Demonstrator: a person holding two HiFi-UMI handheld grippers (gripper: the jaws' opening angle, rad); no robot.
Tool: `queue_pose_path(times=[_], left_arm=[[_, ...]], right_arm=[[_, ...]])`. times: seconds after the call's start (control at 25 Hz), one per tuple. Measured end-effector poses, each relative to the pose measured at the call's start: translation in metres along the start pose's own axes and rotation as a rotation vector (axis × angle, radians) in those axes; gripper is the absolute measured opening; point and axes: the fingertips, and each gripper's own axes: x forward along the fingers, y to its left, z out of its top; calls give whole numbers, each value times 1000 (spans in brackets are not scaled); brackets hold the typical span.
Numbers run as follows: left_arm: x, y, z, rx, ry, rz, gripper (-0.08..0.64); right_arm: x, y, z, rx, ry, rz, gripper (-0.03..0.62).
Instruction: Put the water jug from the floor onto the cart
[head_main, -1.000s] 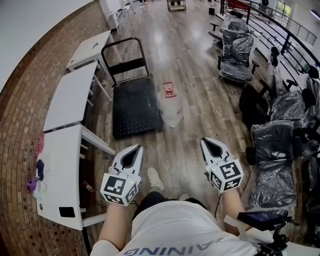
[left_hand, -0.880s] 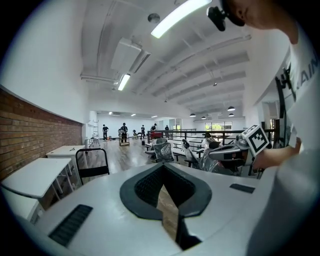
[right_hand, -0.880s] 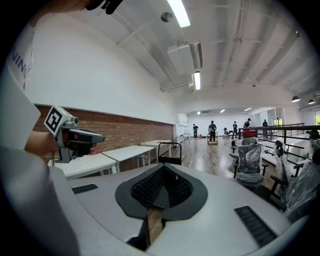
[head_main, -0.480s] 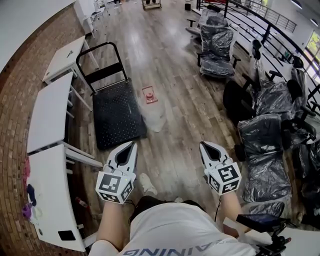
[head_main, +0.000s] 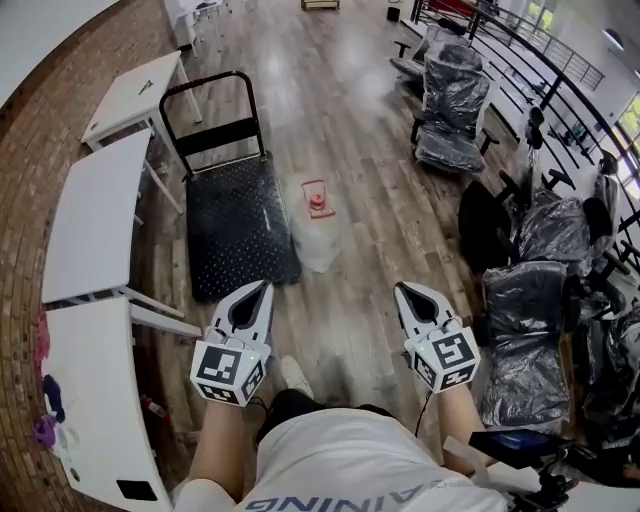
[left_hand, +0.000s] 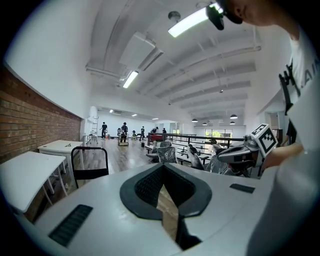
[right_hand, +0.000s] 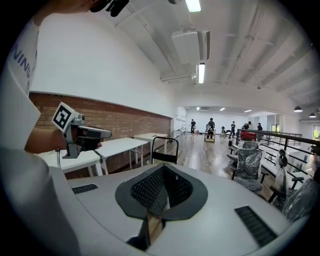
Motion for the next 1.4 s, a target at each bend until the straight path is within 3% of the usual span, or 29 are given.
queue_pose_path(times=[0.32, 0.56, 0.84, 1.16, 1.4], left_arm=[[2, 113, 1, -31, 3, 35, 2], [2, 171, -1, -44, 10, 35, 1], [10, 197, -11, -99, -9, 37, 2], [24, 231, -14, -104, 1, 72, 2], [61, 243, -5, -86, 14, 107, 2]], right_arm=[[100, 44, 42, -52, 1, 36, 5], [154, 72, 57, -77, 27, 46, 5], [189, 74, 70, -106, 58, 61, 5], [244, 74, 79, -105, 47, 118, 5], [282, 38, 80, -80, 28, 134, 5]])
